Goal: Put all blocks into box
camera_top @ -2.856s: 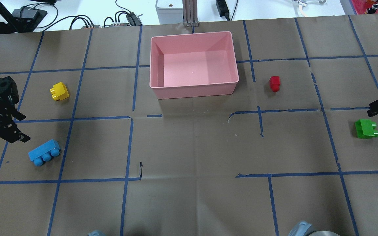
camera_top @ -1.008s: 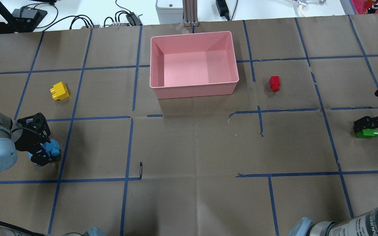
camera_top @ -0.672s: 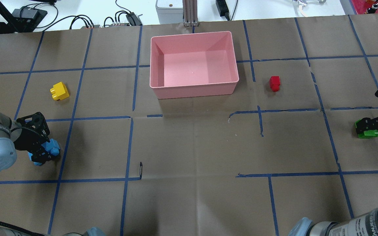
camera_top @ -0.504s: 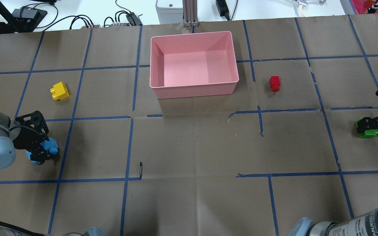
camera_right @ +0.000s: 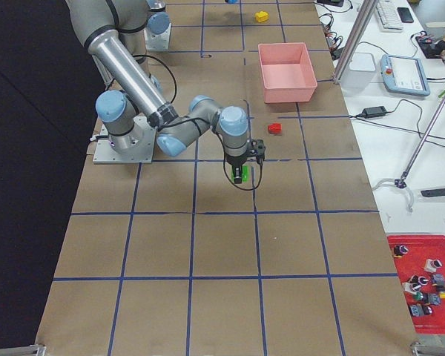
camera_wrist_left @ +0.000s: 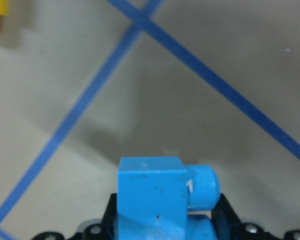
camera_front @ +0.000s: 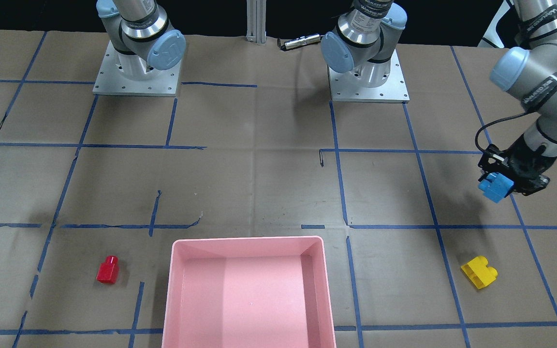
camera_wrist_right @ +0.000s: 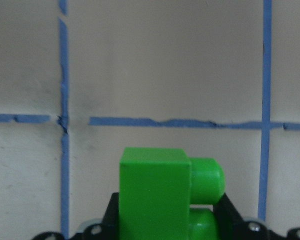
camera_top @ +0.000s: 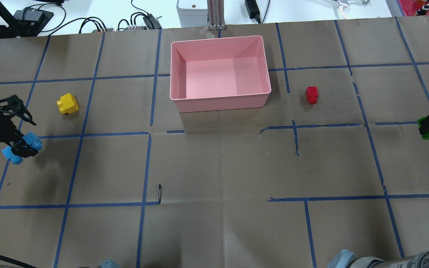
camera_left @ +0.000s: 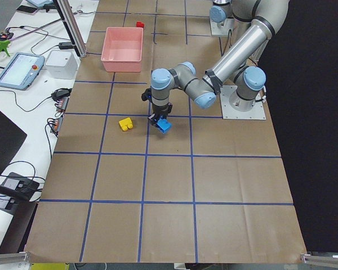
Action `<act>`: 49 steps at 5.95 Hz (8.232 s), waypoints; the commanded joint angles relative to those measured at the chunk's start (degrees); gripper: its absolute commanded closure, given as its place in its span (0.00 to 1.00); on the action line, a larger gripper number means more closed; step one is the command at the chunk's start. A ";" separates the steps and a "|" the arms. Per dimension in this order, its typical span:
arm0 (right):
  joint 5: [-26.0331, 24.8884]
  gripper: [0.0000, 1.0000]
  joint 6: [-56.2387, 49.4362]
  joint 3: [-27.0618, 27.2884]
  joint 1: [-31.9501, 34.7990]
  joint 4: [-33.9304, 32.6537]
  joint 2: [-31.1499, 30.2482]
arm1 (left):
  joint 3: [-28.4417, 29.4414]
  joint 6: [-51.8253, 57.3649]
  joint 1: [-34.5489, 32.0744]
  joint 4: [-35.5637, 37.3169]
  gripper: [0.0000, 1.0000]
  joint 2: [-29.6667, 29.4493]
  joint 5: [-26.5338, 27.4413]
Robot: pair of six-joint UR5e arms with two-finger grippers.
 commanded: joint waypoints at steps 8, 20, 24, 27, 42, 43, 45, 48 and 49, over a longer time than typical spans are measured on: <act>19.35 0.01 19.40 -37.42 48.07 2.50 24.81 | 43.37 -61.38 -23.11 -18.13 0.82 -21.36 -4.37; -9.05 0.01 29.83 -7.75 32.34 -18.07 16.34 | 51.23 -98.00 -49.86 -10.65 0.01 -33.36 1.34; -8.34 0.01 41.10 -6.75 32.16 -19.99 21.99 | 50.01 -83.74 -38.66 -24.45 0.01 -19.91 0.90; -8.34 0.15 41.02 -6.75 32.17 -20.00 23.85 | 48.16 -75.41 -22.15 -23.42 0.01 -20.24 0.55; 10.29 0.68 26.61 -31.89 52.03 -17.54 27.98 | 21.44 -88.24 -10.57 2.60 0.06 -28.24 -2.26; 10.46 0.01 26.52 -31.89 52.03 -14.58 27.72 | 21.53 -87.98 -10.57 2.52 0.23 -28.16 -2.35; 10.20 0.00 26.00 -32.94 51.94 3.59 27.45 | 21.62 -87.89 -10.58 2.25 0.57 -27.72 -2.44; 10.47 0.00 25.90 -35.48 51.76 3.82 27.54 | 24.59 -85.19 -10.75 -7.44 0.68 -18.12 -4.99; 10.29 0.00 26.08 -35.58 51.24 4.60 25.19 | 26.17 -81.17 -11.01 -14.73 0.68 -13.88 -5.25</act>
